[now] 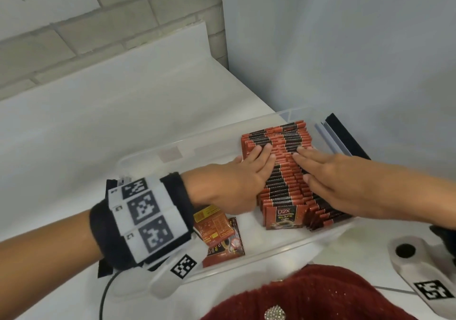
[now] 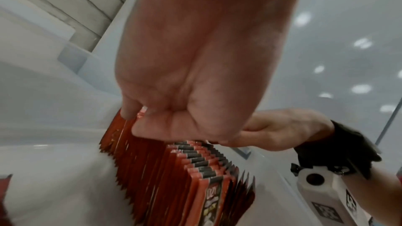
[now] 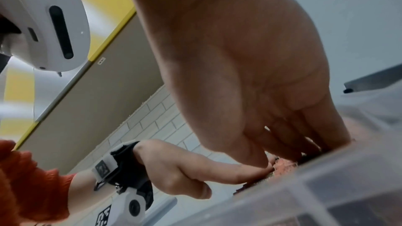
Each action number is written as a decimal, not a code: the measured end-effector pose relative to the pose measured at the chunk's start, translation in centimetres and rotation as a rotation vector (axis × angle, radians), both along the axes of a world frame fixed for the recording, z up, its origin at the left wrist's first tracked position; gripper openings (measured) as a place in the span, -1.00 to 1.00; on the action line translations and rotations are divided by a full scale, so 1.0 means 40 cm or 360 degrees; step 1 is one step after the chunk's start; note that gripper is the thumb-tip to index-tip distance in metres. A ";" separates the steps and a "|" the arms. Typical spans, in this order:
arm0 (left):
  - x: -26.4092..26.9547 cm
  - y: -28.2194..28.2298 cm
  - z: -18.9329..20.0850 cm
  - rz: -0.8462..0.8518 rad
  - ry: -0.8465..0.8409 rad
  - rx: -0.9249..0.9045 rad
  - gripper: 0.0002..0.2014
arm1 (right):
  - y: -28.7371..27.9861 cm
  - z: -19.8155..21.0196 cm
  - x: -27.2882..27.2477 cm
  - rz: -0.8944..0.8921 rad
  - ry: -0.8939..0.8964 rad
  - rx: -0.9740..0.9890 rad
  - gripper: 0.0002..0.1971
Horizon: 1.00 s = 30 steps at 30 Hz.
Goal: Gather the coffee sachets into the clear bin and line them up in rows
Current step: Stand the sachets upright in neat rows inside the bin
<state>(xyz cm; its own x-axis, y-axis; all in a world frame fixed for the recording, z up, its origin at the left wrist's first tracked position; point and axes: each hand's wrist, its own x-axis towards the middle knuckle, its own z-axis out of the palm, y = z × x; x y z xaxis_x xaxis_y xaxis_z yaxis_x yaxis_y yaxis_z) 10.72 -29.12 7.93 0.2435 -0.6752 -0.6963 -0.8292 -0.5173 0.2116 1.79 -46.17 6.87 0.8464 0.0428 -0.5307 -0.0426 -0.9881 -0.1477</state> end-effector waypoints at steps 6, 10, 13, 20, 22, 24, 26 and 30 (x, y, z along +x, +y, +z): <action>0.004 0.018 -0.002 0.0087 0.0055 0.0012 -0.18 | 0.005 0.011 -0.003 0.0013 -0.0142 0.0106 -0.42; 0.017 0.011 0.021 0.0191 0.0096 -0.0140 -0.19 | 0.033 0.097 -0.037 0.0102 -0.0326 0.0552 -0.66; 0.030 0.003 0.032 0.0201 0.0019 -0.0188 -0.23 | 0.058 0.102 -0.053 0.0295 0.0051 0.0673 -0.68; 0.056 -0.039 0.020 0.0248 0.0044 -0.0593 -0.67 | 0.086 0.028 -0.049 0.0326 0.0307 0.0461 -0.44; 0.049 -0.054 0.010 0.0183 0.0016 -0.0566 -0.66 | 0.093 0.017 -0.049 0.0319 0.0283 0.0556 -0.44; 0.040 -0.066 0.005 0.0124 -0.0007 -0.0548 -0.60 | 0.092 0.032 -0.047 0.0279 0.0278 0.0652 -0.47; 0.043 -0.069 0.013 0.0221 -0.0037 -0.0625 -0.60 | 0.074 0.064 -0.034 0.0138 0.0195 0.0750 -0.54; 0.071 -0.036 0.029 0.0429 -0.0221 -0.0700 -0.74 | 0.004 0.099 0.024 -0.0049 -0.0394 0.0551 -0.86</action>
